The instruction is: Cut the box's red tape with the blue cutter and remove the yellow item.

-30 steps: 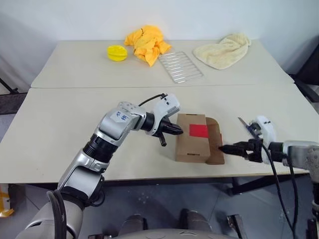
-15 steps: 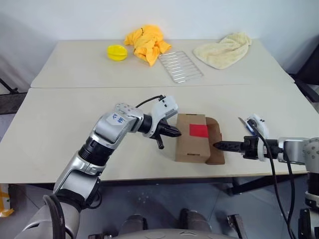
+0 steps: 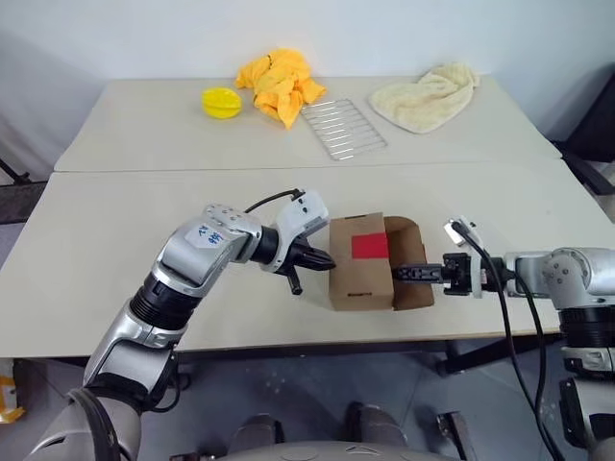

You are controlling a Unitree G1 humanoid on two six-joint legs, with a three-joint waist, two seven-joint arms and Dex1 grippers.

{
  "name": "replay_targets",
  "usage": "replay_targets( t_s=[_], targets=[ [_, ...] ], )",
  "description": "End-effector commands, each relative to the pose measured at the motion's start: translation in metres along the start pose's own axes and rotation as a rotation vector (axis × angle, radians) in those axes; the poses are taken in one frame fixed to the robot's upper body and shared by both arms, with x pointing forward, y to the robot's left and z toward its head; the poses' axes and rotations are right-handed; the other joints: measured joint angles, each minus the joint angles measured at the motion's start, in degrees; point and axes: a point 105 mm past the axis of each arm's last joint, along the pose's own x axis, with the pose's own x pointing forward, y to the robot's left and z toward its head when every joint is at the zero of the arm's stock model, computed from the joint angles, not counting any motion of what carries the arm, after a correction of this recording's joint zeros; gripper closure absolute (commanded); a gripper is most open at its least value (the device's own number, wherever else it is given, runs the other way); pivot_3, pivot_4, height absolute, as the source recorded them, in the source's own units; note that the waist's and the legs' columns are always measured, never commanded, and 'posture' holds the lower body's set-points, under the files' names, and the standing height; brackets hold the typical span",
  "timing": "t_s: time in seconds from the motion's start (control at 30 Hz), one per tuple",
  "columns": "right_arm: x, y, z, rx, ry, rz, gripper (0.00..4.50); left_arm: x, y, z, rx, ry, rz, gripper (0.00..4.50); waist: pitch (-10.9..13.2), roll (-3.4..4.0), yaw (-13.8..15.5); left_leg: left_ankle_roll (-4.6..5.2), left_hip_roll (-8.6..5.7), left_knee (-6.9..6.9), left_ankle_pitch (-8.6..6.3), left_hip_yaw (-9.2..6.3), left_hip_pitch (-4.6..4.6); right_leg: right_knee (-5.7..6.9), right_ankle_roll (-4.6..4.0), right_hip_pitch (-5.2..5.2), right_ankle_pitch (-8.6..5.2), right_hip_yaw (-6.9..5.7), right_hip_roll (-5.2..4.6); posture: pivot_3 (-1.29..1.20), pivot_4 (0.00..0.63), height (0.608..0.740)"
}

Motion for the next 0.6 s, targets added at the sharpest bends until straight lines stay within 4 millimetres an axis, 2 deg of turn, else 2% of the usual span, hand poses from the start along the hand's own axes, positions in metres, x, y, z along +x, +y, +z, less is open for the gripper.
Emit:
replay_targets(
  t_s=[0.03,0.4,0.5,0.6],
  targets=[
    [0.014,-0.003,-0.002,-0.013,0.026,0.006,0.03,0.01,-0.006,-0.009,-0.014,0.035,-0.033,4.5,0.0,0.0,-0.4,0.0,0.0,0.01,0.0,0.01,0.04,0.02,0.0,0.03,0.0,0.02,0.0,0.0,0.15,0.74],
    [0.014,-0.024,-0.009,0.001,0.067,-0.088,0.03,0.021,-0.001,0.009,0.05,0.008,-0.052,4.5,-0.1,-0.12,-0.5,-0.01,0.03,0.08,0.0,0.0,0.45,0.04,-0.04,0.53,0.03,0.08,0.0,0.0,0.15,0.74],
    [0.013,-0.028,-0.008,0.005,0.068,-0.106,0.63,0.025,-0.001,0.014,0.065,-0.002,-0.058,4.5,-0.1,-0.11,-0.5,-0.01,0.04,0.08,0.0,-0.01,0.45,0.04,-0.07,0.53,0.04,0.08,0.0,0.0,0.15,0.74],
    [0.012,-0.029,-0.009,-0.001,0.076,-0.106,1.71,0.029,-0.001,0.017,0.072,-0.011,-0.065,4.5,-0.1,-0.11,-0.5,-0.01,0.04,0.06,0.0,-0.01,0.42,0.0,-0.07,0.52,0.04,0.05,0.0,0.0,0.15,0.74]
  ],
)
